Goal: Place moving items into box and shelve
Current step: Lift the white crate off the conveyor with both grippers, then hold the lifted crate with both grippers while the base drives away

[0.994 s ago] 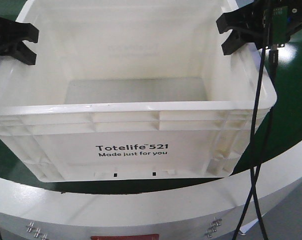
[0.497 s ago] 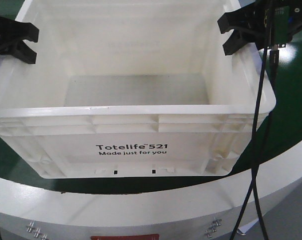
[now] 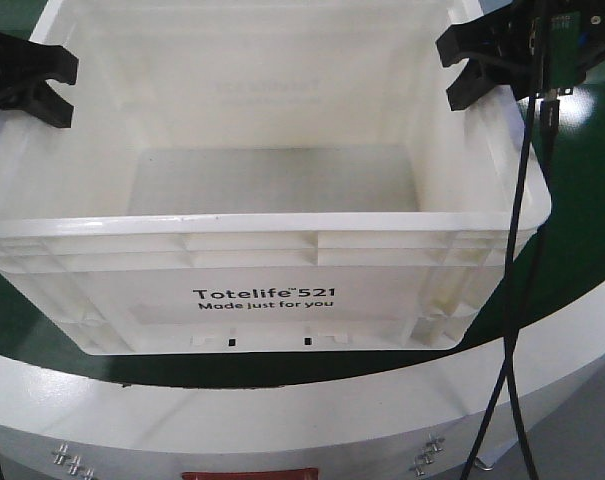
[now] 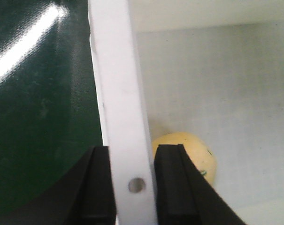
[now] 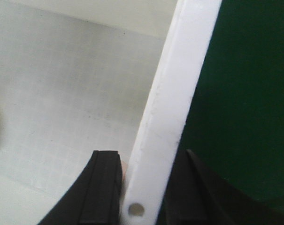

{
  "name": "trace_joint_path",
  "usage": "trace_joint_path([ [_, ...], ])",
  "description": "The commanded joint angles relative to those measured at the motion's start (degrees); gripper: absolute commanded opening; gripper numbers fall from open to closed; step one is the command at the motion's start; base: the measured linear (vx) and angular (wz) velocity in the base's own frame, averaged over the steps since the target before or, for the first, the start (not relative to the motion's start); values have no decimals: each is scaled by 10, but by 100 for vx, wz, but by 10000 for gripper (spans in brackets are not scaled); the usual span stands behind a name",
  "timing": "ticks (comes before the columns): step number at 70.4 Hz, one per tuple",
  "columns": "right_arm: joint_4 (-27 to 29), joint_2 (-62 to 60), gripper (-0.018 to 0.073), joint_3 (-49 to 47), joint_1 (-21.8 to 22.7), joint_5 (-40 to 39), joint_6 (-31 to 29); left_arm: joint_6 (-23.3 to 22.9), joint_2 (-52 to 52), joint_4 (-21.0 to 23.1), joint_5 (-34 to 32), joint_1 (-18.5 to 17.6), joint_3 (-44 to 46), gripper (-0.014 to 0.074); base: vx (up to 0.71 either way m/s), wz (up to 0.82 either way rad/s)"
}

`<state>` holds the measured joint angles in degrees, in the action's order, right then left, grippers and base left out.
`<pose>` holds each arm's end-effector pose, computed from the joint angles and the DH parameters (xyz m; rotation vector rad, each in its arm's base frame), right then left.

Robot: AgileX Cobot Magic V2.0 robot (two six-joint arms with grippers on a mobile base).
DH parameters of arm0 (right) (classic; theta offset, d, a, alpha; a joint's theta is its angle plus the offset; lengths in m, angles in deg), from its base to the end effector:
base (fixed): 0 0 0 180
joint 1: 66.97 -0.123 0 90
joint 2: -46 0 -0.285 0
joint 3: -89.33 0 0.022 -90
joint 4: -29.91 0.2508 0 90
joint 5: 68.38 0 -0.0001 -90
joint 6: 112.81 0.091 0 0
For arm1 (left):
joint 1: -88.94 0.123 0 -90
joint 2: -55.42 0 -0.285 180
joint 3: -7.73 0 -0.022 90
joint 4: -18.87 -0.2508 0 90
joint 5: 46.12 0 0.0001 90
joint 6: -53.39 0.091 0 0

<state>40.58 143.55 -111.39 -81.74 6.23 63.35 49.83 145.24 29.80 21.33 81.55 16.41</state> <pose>0.3050 0.0972 0.4056 -0.4231 2.6128 0.3180 0.2862 -0.0532 0.3922 0.0560 2.5964 -0.3247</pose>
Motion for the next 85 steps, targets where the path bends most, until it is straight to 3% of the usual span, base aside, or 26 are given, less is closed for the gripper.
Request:
trace_joint_path([
  [1, 53, -35, -12, -22, -3, -10, -23, 4, -27, 38, -64, -4, 25, -17, 0, 0],
  [85, 53, -35, -12, -22, -3, -10, -23, 4, -26, 38, -64, -4, 25, -17, -5, 2],
])
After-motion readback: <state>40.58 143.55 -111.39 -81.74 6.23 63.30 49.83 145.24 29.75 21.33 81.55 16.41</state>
